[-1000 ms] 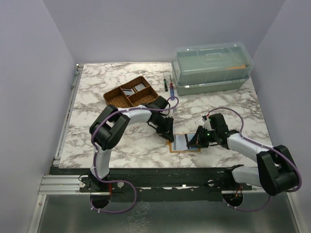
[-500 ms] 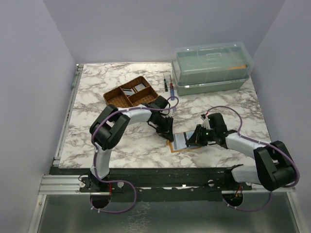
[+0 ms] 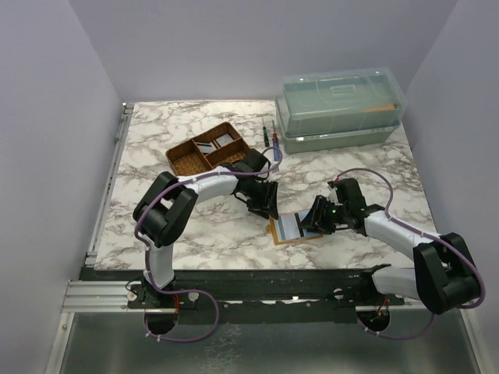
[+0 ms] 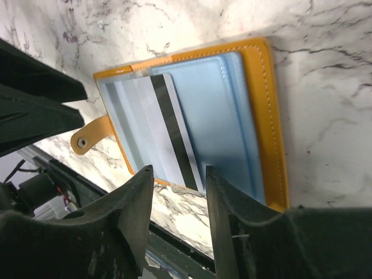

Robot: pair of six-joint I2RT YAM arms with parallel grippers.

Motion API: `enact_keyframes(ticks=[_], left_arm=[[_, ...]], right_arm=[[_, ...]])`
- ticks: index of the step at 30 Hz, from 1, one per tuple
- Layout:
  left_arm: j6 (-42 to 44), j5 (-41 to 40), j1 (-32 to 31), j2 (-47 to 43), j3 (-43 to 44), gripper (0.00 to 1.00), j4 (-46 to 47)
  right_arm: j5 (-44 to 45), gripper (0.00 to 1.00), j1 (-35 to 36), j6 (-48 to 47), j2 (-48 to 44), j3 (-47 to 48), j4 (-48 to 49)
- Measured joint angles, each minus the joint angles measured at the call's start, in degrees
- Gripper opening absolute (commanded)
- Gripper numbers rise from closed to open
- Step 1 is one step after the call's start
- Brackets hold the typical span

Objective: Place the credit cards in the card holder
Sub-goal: Insert the credit card into the card holder.

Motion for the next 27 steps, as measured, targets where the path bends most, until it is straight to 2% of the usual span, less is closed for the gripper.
enact_keyframes(ticks=[3, 7, 11, 18, 27], left_arm=[[0.0, -1.11, 0.17, -1.99, -1.57, 0.41, -0.02], [-0.15, -1.79, 0.26, -2.4, -4.28, 0.27, -0.09], [-0.92, -1.64, 0.24, -2.21, -6.19, 0.22, 0.07], [-1.73, -1.4, -0.15, -1.53, -6.25, 0.18, 1.25], [-2.82, -0.96, -1.73, -0.28, -5.14, 0.16, 2.49]], right_arm=[[1.92, 0.46, 0.0, -0.63, 0.15, 1.62, -2.27], [2.78, 0.45, 0.0, -2.03, 1.38, 2.54, -2.73], [1.97, 0.41, -0.02, -2.75, 2.84, 2.54, -0.85], [-1.18, 0.34, 0.42, -3.19, 5.81, 2.58, 4.17], [-6.4, 0.33, 3.85, 1.03, 7.3, 2.12, 12.33]])
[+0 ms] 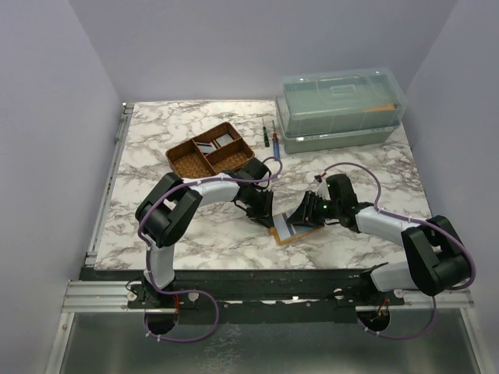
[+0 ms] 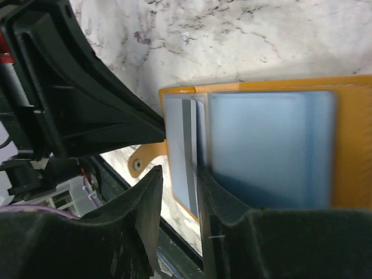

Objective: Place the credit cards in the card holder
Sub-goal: Insert the credit card into the card holder.

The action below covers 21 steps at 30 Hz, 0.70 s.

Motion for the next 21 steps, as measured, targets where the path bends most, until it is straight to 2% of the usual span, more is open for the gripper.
enact_keyframes(ticks=[10, 13, 16, 21], left_arm=[[-0.26, -0.07, 0.0, 0.17, 0.44, 0.19, -0.5], [-0.26, -0.09, 0.04, 0.04, 0.44, 0.26, -0.5], [-0.15, -0.79, 0.55, -0.83, 0.33, 0.37, -0.39], [0.74, -3.98, 3.26, -7.02, -1.75, 0.49, -0.5]], right_arm=[[-1.27, 0.39, 0.07, 2.43, 0.42, -0.98, 1.92], [-0.44, 0.42, 0.11, 2.25, -0.44, -0.83, -0.17], [2.38, 0.52, 0.35, 0.92, -2.21, 1.42, -6.69], [9.84, 0.62, 0.48, -4.37, -5.38, 12.96, -18.12]])
